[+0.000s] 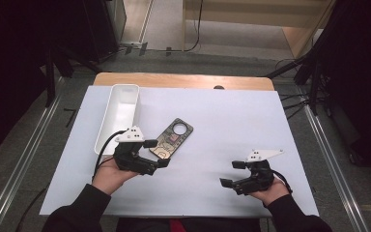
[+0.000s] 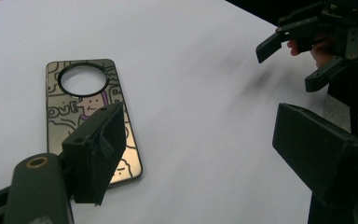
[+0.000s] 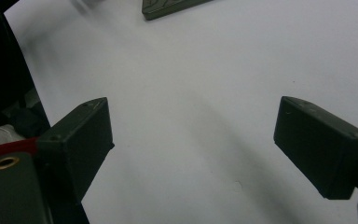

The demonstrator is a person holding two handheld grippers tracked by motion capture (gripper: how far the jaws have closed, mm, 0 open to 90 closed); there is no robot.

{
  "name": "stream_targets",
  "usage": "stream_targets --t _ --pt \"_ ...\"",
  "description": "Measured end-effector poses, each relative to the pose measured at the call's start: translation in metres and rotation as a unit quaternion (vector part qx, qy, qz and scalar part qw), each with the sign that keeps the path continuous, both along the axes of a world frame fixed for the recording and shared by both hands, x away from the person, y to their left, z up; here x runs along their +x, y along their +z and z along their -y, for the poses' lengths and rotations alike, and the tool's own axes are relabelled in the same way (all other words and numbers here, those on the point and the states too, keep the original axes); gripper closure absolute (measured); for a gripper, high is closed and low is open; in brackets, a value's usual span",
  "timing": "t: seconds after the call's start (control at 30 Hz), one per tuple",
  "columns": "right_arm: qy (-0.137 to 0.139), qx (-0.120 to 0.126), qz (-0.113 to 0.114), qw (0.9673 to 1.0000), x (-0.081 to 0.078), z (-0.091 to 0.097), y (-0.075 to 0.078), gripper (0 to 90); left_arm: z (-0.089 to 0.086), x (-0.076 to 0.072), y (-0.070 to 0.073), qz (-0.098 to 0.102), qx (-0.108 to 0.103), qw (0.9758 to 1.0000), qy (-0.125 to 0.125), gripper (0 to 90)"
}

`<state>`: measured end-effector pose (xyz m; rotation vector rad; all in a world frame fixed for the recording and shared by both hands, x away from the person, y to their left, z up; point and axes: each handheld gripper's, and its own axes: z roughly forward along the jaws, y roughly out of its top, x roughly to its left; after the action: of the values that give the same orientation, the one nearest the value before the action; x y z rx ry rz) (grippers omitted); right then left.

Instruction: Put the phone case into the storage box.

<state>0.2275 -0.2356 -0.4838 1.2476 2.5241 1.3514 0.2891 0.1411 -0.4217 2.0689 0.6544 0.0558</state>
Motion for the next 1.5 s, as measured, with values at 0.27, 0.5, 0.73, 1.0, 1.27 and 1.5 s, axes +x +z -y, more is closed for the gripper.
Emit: stream_targets --t 0.27,0.5,0.73,1.0,1.27,1.5 --pt "0.003 -0.001 0.0 1.0 0.0 0.0 0.0 10.7 0.007 0.006 -0.001 0.003 0.006 1.0 0.004 17.4" --pt "0.001 -0.001 -0.001 1.0 0.0 0.001 0.0 10.7 0.017 0.013 -0.003 0.004 0.01 0.9999 0.002 17.4" --pt "0.0 0.001 -0.003 1.0 -0.001 0.001 0.0 10.7 0.026 0.021 -0.006 0.002 0.011 0.9998 0.015 17.4" --pt "0.002 0.001 -0.003 1.0 -0.001 0.001 0.001 10.7 0.037 0.031 -0.009 0.007 0.018 0.9995 0.024 17.4" --pt "0.003 0.001 -0.003 1.0 -0.001 0.001 0.001 10.7 0.044 0.043 -0.014 0.002 0.022 0.9992 0.035 17.4" --pt "0.004 0.002 -0.002 1.0 -0.001 0.002 0.0 10.7 0.051 0.053 -0.014 0.0 0.022 0.999 0.04 17.4"
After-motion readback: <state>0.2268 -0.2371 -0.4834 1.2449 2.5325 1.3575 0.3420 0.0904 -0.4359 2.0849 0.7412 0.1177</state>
